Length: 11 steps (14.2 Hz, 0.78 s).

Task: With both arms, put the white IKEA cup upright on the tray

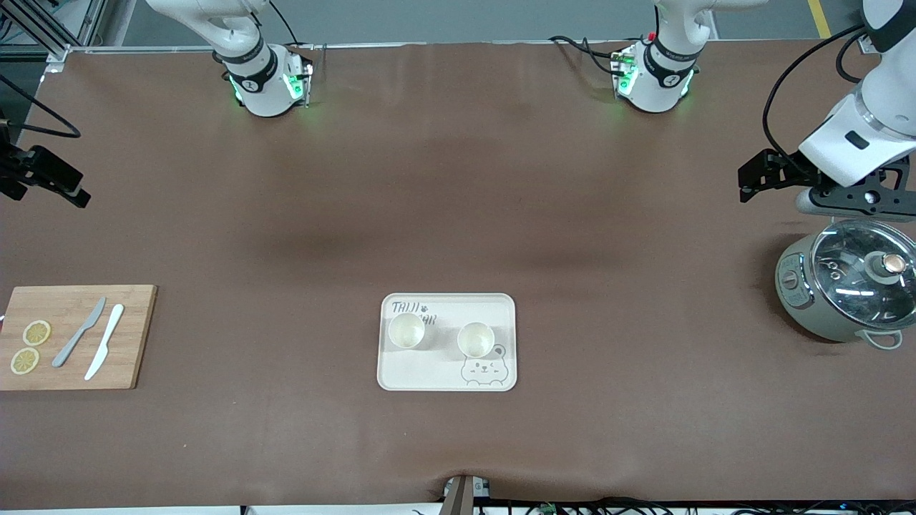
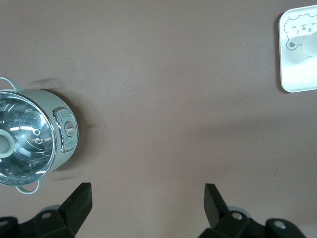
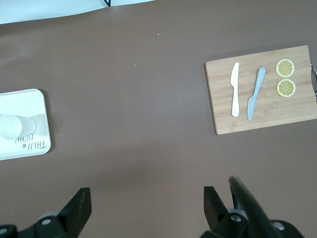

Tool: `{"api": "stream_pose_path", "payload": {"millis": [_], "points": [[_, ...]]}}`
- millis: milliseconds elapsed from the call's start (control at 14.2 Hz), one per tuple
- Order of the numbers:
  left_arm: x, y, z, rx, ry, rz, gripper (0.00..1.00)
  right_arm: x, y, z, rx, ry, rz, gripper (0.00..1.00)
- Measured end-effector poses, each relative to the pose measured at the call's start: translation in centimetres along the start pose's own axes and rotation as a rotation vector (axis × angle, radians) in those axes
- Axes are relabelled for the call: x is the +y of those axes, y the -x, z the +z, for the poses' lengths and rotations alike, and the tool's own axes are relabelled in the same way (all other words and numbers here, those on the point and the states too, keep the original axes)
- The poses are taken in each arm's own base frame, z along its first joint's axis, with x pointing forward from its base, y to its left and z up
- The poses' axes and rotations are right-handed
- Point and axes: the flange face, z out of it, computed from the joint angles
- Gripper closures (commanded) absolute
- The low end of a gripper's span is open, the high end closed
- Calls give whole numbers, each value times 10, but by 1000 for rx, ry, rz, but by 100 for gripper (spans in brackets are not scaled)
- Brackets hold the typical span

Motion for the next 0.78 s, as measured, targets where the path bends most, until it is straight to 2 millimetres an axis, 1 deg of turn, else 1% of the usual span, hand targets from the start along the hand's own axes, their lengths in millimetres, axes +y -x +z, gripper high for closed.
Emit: {"api": "stream_pose_path", "payload": {"millis": [282,776], "points": [[1,-2,-5,12,0,2,0,0,0,0,0,0,0,0],[2,-5,-2,7,1,4,0,0,0,-1,2,0,0,0]]}}
